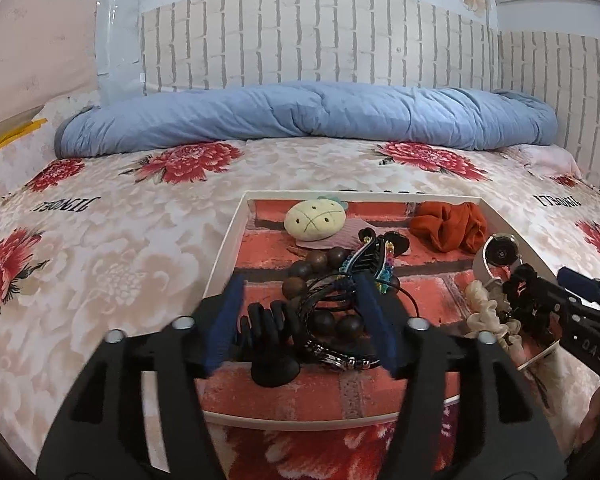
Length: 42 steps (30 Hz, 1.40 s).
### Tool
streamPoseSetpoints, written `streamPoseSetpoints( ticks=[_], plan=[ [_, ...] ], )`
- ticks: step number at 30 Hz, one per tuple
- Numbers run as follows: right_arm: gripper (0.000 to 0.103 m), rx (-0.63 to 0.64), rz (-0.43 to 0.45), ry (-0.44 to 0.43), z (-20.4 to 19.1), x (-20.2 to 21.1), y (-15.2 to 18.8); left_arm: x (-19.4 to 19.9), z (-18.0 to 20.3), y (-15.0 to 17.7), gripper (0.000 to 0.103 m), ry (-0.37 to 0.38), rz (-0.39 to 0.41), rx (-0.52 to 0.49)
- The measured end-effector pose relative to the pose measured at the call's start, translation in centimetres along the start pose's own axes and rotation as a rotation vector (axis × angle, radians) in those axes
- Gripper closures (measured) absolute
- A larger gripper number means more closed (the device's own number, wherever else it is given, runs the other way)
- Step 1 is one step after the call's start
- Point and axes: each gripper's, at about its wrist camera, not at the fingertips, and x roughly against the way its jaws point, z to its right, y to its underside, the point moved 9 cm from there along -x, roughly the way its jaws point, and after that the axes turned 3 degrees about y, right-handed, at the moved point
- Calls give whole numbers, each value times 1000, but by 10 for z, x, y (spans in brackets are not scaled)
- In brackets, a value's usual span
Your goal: Organize jewelry
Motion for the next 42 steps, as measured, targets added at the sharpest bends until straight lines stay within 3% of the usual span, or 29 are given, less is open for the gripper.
streamPoseSetpoints(
  ticks=[5, 7, 13, 20, 28, 35, 42],
  plan=[
    [29, -3, 20, 3, 2, 4, -3, 8, 0, -2, 21, -22, 26, -13],
    [18, -12, 34, 7, 4, 7, -4, 14, -1, -3, 9, -22, 45, -9],
    [4, -34, 78, 14, 11, 19, -6, 32, 0, -3, 5, -38, 87, -25],
    [4, -75, 122, 28, 21, 57, -3, 74, 0, 1, 5, -59, 108, -19],
    [4, -25, 162, 31, 9, 146, 9, 174, -1, 0, 5, -68, 173, -10],
    [4, 1, 187, 17, 0, 223, 45, 243, 5, 37, 5, -59, 186, -77],
    [4, -6, 217, 12, 1, 265, 82, 282, 4, 77, 5, -37, 199, -26]
  ],
)
